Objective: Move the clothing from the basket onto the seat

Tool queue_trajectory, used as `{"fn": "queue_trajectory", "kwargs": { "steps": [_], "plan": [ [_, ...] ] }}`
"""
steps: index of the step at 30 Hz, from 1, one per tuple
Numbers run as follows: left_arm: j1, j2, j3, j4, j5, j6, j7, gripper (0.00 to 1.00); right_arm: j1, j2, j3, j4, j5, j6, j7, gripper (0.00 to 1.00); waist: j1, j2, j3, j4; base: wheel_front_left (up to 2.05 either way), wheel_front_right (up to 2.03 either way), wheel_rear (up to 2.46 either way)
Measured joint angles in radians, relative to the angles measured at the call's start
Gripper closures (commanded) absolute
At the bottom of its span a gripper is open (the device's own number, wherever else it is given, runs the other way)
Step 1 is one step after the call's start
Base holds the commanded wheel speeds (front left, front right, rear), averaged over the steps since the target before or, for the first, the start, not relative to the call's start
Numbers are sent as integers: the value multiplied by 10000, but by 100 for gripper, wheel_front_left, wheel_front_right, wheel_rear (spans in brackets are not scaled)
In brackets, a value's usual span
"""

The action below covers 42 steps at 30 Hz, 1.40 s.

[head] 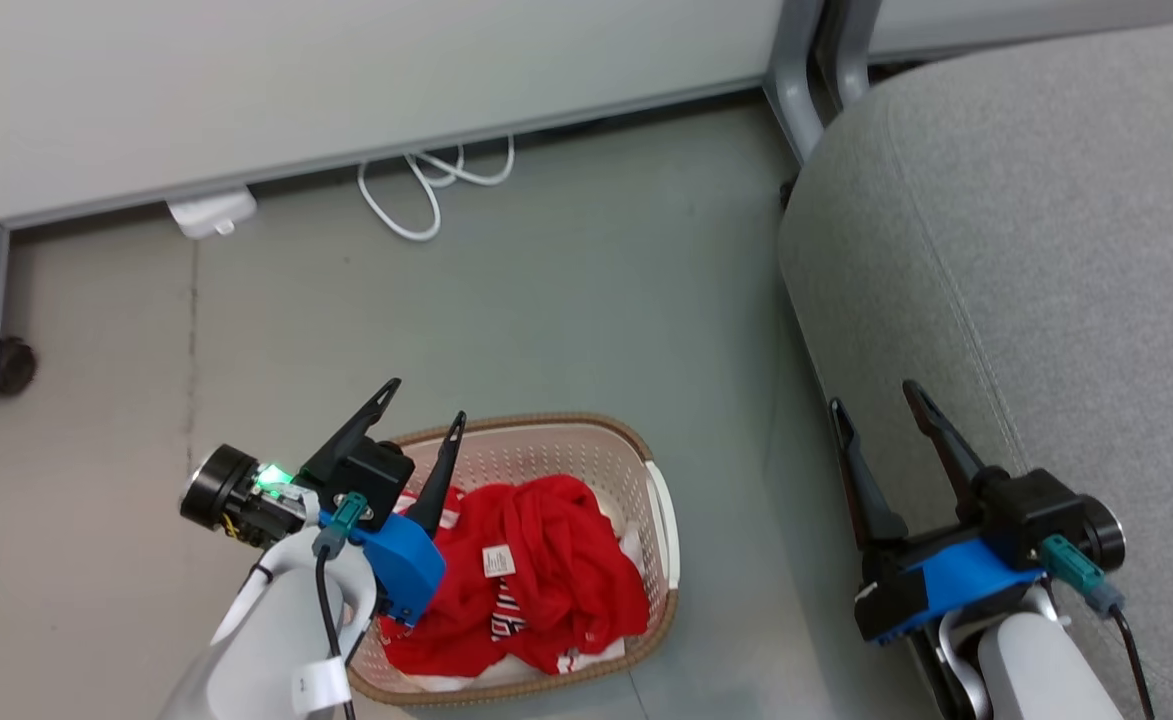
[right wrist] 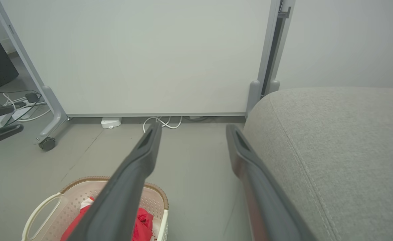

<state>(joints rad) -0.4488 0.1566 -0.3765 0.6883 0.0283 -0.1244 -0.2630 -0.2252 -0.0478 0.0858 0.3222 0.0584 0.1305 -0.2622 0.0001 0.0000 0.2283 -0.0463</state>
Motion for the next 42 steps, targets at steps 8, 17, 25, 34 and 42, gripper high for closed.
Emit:
{"fn": "queue_trajectory", "kwargs": {
  "steps": [8, 17, 25, 34, 42],
  "plan": [
    [-1271, 454, -1438, 1599, -144, -21, 2, 0, -795, -2, 144, -194, 59, 0, 0, 0, 1, 0, 1361, -385, 0, 0, 0],
    [-2628, 748, -3973, 3561, -857, -56, 0, 0, -1620, -4, 424, -433, 59, 0, 0, 0, 1, 0, 2820, -752, 0, 0, 0],
    [-3452, 823, -6117, 4897, -1877, -56, 569, 0, -2078, -4, 491, -575, -35, 0, 0, 0, 1, 0, 3971, -996, 0, 0, 0],
    [-4177, 1202, -7800, 5375, -2688, -56, 1567, 0, -2459, -6, 506, -851, -127, 0, 0, 0, 1, 0, 5065, -1266, 0, 0, 0],
    [-4846, 1492, -8493, 5634, -3035, -56, 2174, 0, -2661, -6, 541, -1154, -203, 0, 0, 0, 0, 0, 5853, -1444, 0, 0, 0]
  ]
}}
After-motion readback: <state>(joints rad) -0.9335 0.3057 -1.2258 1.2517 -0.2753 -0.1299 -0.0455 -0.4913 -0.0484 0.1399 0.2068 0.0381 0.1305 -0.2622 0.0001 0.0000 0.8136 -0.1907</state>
